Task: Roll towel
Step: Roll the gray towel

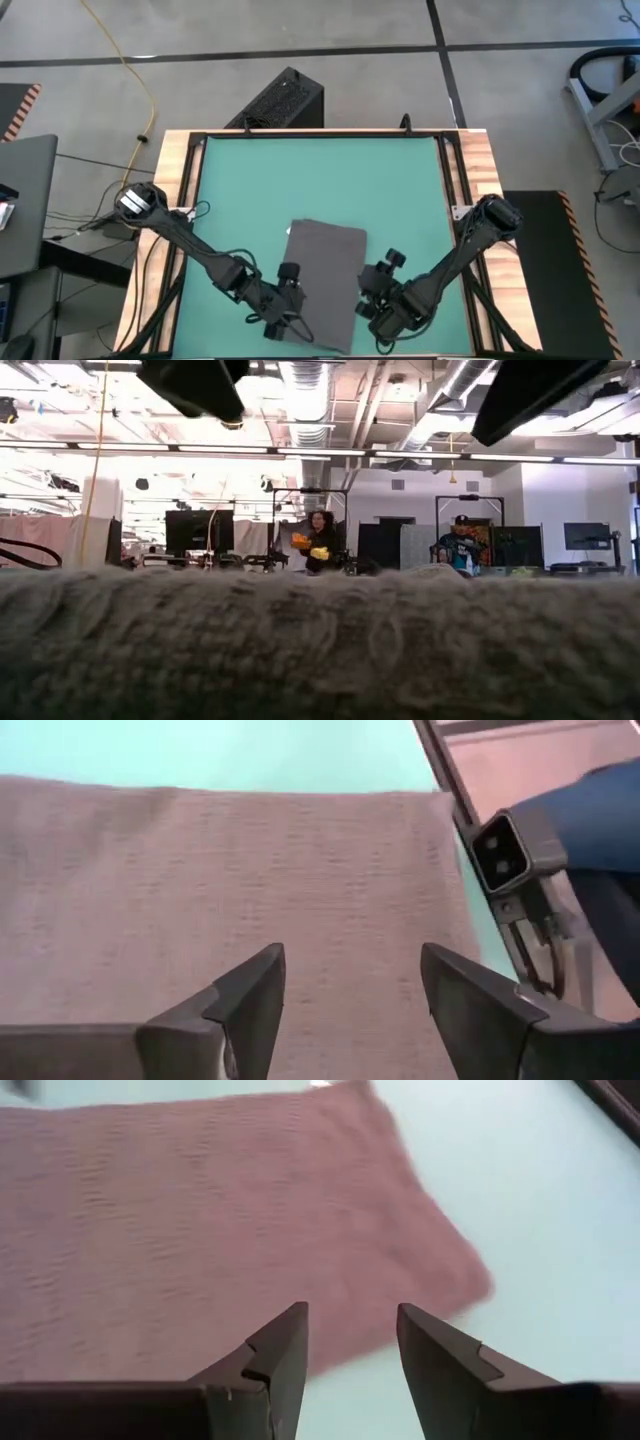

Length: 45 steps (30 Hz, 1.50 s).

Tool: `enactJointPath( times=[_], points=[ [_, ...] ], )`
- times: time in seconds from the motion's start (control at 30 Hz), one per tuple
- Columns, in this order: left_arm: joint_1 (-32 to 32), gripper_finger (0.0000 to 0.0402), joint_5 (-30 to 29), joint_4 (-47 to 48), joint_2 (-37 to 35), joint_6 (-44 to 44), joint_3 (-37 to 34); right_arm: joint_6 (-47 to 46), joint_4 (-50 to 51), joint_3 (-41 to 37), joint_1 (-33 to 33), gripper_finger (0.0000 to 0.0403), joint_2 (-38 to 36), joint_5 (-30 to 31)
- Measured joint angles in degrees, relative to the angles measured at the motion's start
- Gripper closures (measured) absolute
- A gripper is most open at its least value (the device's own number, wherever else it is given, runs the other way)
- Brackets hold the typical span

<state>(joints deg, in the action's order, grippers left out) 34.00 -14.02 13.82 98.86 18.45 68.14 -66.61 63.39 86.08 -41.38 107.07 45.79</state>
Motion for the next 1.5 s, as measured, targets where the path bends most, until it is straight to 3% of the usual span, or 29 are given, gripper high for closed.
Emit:
enactJointPath(
  times=[0.1,0.2,0.4,0.57,0.7,0.8,0.9,1.03,1.1,1.27,1.5],
  points=[
    [-2.48,0.0178,-0.55,4.4,-1.62,2.67,0.02,-7.49,5.89,-0.02,1.23,0.0222,-0.17,0.1],
    [-5.74,0.0178,-1.33,7.0,-2.61,6.06,-0.06,-11.02,9.35,-0.02,3.2,0.0213,-0.22,-3.57],
    [-9.3,0.0178,4.24,8.97,-4.9,9.91,-0.21,-15.55,15.04,-0.02,4.93,0.0171,-0.29,-5.8],
    [-10.14,0.0178,-0.04,7.37,-11.01,10.95,-3.93,-20.75,20.26,-0.02,5.68,0.0159,-1.76,-4.16],
    [-8.97,0.0178,3.65,8.65,-18.36,12.79,-7.96,-8.24,15.56,-0.02,4.04,0.0159,-4.53,-1.8],
    [-2.06,0.018,3.29,4.83,-22.51,12.48,-10.4,5.63,8.49,0.01,-0.24,0.0159,-6.65,-2.81],
    [6.52,0.0184,-4.37,4.58,-20.85,6.77,-12.35,23.15,-5.12,0.03,-5.41,0.0159,-5.73,-3.98],
    [14.46,0.0185,-17.17,0.14,-13.38,-5.72,-12.3,45.95,-20.29,0.03,-9.92,0.0159,-0.17,-4.08],
    [16.77,0.0185,-19.17,-2.07,-8.53,-10.91,-11.73,49.64,-24.87,0.04,-10.63,0.0159,2.87,-4.09],
    [18.66,0.0185,-19.71,-2.3,1.65,-14.39,-5.85,51.27,-27.82,2.62,-10.44,0.0159,10.23,-4.93],
    [18.93,0.0185,-19.95,3.4,9.2,-14.75,2.39,58.1,-29.18,7.99,-11.34,0.0159,19.05,-6.79]
  ],
)
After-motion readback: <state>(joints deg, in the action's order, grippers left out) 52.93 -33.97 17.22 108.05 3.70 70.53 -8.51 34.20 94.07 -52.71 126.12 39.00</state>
